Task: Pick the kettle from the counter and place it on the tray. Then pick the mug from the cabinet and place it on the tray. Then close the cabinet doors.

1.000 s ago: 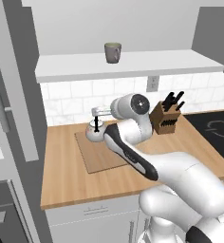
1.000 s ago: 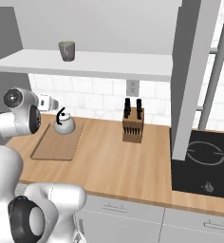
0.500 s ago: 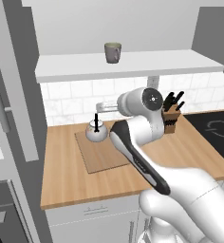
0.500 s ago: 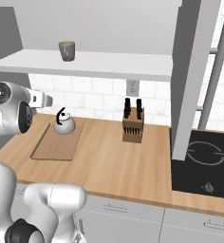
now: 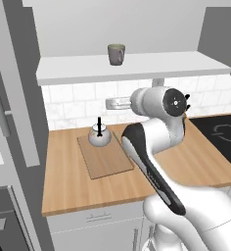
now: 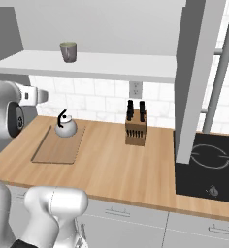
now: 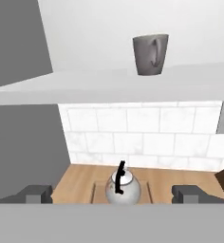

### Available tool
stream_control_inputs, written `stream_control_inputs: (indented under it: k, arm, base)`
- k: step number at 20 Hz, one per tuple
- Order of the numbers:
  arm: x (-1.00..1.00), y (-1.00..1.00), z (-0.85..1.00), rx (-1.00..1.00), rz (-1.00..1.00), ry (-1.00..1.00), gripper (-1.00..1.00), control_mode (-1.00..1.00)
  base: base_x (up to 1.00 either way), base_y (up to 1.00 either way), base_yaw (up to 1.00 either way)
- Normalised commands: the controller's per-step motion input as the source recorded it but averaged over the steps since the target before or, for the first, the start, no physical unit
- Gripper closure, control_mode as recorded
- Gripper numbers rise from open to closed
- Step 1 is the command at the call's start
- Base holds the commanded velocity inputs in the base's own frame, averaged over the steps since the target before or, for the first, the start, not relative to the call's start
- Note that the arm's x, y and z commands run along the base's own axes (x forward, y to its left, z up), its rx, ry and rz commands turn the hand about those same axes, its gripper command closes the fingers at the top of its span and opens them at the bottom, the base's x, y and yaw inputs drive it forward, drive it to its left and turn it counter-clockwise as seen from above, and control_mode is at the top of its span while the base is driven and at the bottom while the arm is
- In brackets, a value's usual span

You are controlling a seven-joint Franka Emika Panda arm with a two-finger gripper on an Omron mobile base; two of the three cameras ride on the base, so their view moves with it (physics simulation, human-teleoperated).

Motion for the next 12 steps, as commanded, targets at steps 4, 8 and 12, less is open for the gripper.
stream_control_inputs:
  k: [4, 8, 12]
  arm:
    - [-0.04, -0.21, 0.69, 0.08, -0.04, -0.05, -1.0, -1.0]
    - [0.02, -0.23, 0.66, 0.07, 0.0, 0.0, -1.0, -1.0]
    - [0.06, -0.23, 0.52, 0.04, 0.0, 0.0, -1.0, -1.0]
  base:
    - [0.0, 0.0, 0.0]
    - [0.0, 0.0, 0.0]
    - [0.0, 0.0, 0.0]
